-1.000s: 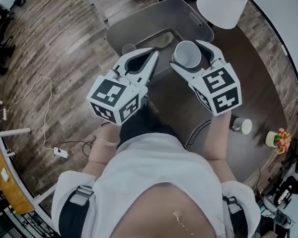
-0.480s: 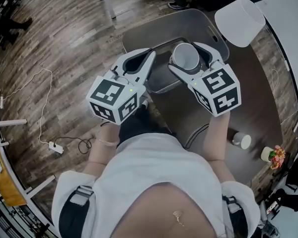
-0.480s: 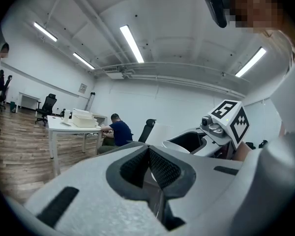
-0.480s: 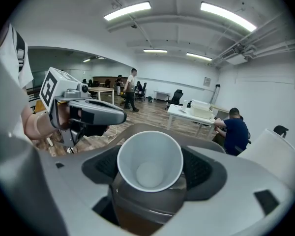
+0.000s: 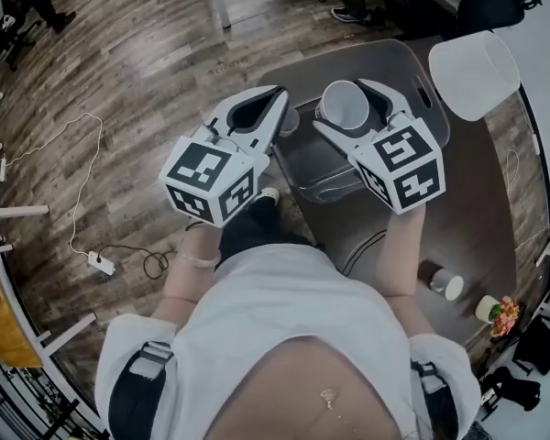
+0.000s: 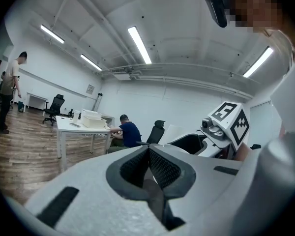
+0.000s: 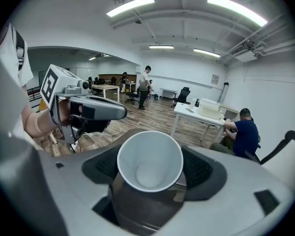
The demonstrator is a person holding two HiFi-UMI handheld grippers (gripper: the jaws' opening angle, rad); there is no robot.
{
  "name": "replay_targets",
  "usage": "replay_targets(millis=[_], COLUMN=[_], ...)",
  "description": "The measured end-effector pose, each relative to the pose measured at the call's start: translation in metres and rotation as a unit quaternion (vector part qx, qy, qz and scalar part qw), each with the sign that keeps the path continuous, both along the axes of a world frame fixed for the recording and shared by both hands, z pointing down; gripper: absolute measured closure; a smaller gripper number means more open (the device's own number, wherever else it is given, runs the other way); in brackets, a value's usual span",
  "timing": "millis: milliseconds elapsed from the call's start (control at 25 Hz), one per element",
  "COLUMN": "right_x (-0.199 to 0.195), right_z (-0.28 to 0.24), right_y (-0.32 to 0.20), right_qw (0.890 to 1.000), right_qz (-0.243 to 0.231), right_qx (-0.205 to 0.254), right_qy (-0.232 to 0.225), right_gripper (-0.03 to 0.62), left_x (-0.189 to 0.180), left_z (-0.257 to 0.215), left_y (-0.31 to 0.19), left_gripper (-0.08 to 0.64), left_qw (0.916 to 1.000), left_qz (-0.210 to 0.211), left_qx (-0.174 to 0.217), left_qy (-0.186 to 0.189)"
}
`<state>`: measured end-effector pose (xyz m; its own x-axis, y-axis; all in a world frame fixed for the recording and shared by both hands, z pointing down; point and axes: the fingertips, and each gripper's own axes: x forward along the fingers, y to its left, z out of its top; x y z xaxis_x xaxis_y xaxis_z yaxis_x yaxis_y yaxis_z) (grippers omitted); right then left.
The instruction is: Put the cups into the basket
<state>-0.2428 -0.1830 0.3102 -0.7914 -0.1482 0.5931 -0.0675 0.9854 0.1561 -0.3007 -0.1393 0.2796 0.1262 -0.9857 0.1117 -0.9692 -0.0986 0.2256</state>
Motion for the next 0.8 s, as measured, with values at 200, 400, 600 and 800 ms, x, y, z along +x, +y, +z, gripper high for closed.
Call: replay_targets(millis=[200,400,600,800], right_x=[-0.023,-0.037,-0.035,-0.035], right_z=[0.016,0.036,0.074,0.109], right_y=[-0.01,-0.026,-0.038,-0.046], right_qw=[1.0,0.999,0.998,0.993], right_qz=[-0.006,-0.011,-0.03,-0.077], right_qx=[-0.008,-0.009,-0.024,-0.025], right_qy=[0.014,0.029,0.059,0.087], right_gripper=[0.205,0.204,0.204,0.205], left_x=[-0.028,-0.065,-0.089,-0.102], left_z=[0.007,0.023,0.047,0.067], left_y=[-0.007,-0.016,-0.027,-0.04], left_gripper=[0.551,0.551,0.551,0.551], left_qw=[0.9999,0.9992,0.9984,0.9978], left_qz=[-0.013,-0.037,-0.043,-0.037], left_qx=[-0.002,-0.015,-0.036,-0.054], left_qy=[-0.001,0.001,0.003,0.008])
